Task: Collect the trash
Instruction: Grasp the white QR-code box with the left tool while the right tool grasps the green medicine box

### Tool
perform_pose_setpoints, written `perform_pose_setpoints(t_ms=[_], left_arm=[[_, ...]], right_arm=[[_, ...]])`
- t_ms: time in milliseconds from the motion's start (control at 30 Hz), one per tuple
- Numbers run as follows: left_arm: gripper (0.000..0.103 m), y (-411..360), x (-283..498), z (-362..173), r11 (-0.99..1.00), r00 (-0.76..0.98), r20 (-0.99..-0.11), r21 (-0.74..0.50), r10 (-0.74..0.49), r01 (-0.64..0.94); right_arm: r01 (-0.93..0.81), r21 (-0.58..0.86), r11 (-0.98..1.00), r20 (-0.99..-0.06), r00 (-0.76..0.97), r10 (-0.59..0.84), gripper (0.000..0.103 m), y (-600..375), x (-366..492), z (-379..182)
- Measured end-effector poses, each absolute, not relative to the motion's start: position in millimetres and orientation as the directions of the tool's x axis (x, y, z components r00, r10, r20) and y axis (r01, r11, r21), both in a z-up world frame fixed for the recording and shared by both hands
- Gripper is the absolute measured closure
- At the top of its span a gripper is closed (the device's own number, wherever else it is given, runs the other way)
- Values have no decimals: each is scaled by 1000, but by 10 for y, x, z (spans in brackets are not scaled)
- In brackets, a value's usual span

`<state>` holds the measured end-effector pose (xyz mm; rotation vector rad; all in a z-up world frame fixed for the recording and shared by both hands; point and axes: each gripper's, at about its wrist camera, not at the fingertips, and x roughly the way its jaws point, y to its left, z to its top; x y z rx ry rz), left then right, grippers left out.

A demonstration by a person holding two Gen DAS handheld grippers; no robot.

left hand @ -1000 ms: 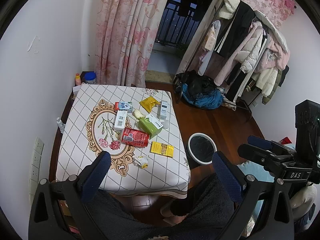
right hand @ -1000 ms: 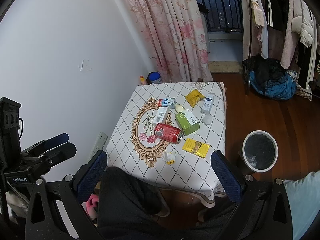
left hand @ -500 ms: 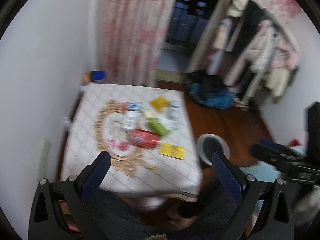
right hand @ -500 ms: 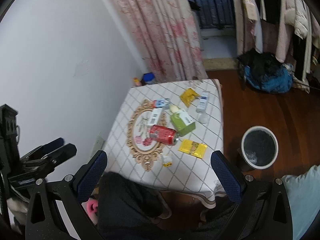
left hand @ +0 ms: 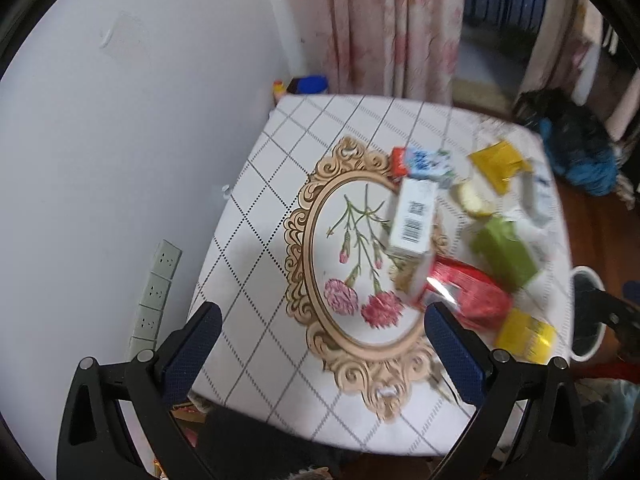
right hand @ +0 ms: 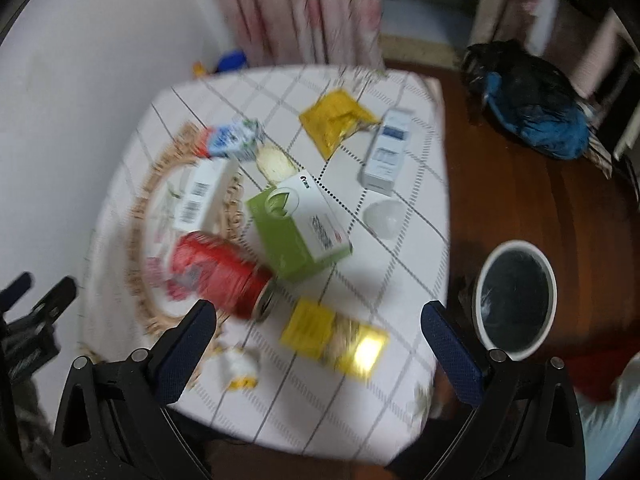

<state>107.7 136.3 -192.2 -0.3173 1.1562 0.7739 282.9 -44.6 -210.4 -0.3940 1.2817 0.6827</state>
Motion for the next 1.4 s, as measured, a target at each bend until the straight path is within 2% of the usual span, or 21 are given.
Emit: perform_pose_setpoints(t_ms=[333,367,400,433,633,800,867,900,967,1000,1033,1400], left_arm=[[0,1763,1623,-2494,710,106,-941,165,321,-684],[0,1797,1664,-2532,711,102,-944,163,314,-684],[0,1833,1706,-2565,713,101,-947,156,304,-683],[0,1856,1748,-2592,717,101,-951,149,293,-682],[0,1921,2136,-2784,769,121,-975,68,186,-636],[0,1900,2507,-3069,820,119,-991,-22,56,-572],[5,1872,2613,-3154,838,114,-992,-22,48,-546],[11,1855,2658,-3193,846,112,-992,-16,52,-533],[30,1834,2710,-3244,856,107,-993,-7,57,-516],[49,1826,2722,-3264,860,101,-993,-3,57,-510],[58,1826,2727,-3271,861,97,-994,0,57,-509],[59,2031,2276,-3210,800,104,-987,36,122,-599]], right_arm=[[-764,34,644,-999,-15,35,2,544,3178,-3040],[-757,41,653,-999,-25,33,7,545,3195,-3087],[-729,39,684,-999,-22,33,17,510,3243,-3119],[-699,59,713,-998,-28,55,19,467,3294,-3115],[-363,235,901,-972,-81,221,18,-3,3677,-3085],[-362,227,904,-974,-103,203,17,-75,3714,-3126],[-390,212,896,-977,-101,187,17,-62,3685,-3094],[-408,204,890,-979,-100,179,17,-42,3656,-3099],[-436,192,879,-981,-107,161,17,-67,3672,-3066],[-456,184,871,-982,-111,150,17,-40,3653,-3069],[-478,174,861,-984,-110,138,17,4,3631,-3080],[-604,78,793,-993,-120,6,17,308,3443,-3336]])
